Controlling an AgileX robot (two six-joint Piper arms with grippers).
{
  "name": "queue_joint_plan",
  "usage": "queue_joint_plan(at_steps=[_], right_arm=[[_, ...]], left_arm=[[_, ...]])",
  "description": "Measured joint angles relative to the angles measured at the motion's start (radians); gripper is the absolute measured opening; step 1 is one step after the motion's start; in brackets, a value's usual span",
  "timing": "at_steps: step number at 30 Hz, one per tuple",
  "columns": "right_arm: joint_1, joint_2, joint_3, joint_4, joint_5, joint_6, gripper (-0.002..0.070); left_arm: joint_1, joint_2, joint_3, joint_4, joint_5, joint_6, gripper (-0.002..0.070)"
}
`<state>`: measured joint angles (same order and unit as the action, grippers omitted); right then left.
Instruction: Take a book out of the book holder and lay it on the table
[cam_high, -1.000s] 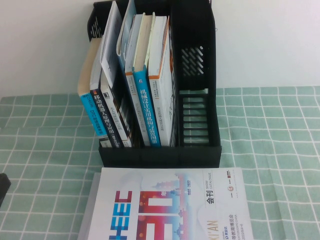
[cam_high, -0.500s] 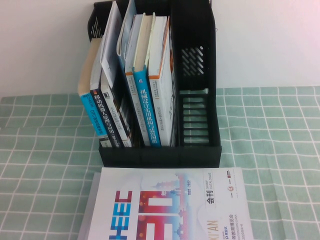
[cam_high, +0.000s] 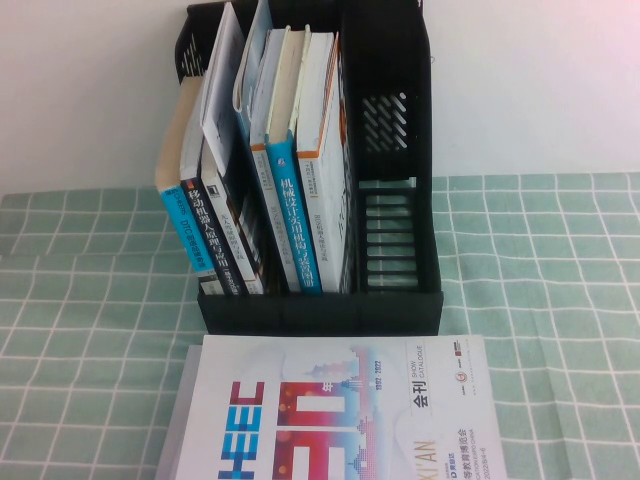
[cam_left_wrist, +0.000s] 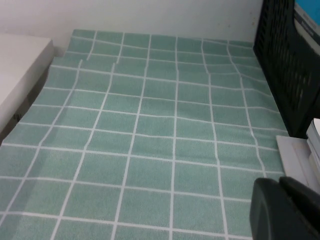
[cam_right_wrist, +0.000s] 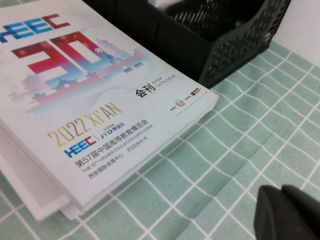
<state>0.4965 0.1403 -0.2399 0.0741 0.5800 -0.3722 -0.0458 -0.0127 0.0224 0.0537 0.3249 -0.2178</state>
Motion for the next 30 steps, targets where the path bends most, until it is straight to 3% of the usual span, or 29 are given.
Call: queue_joint_plan(at_steps=[30], right_arm=[[-0.028, -0.038, 0.026, -0.02, -0.017, 0.002, -0.0002]], left_arm=[[0.0, 0.0, 0.0, 0.0, 0.019, 0.002, -0.0003]])
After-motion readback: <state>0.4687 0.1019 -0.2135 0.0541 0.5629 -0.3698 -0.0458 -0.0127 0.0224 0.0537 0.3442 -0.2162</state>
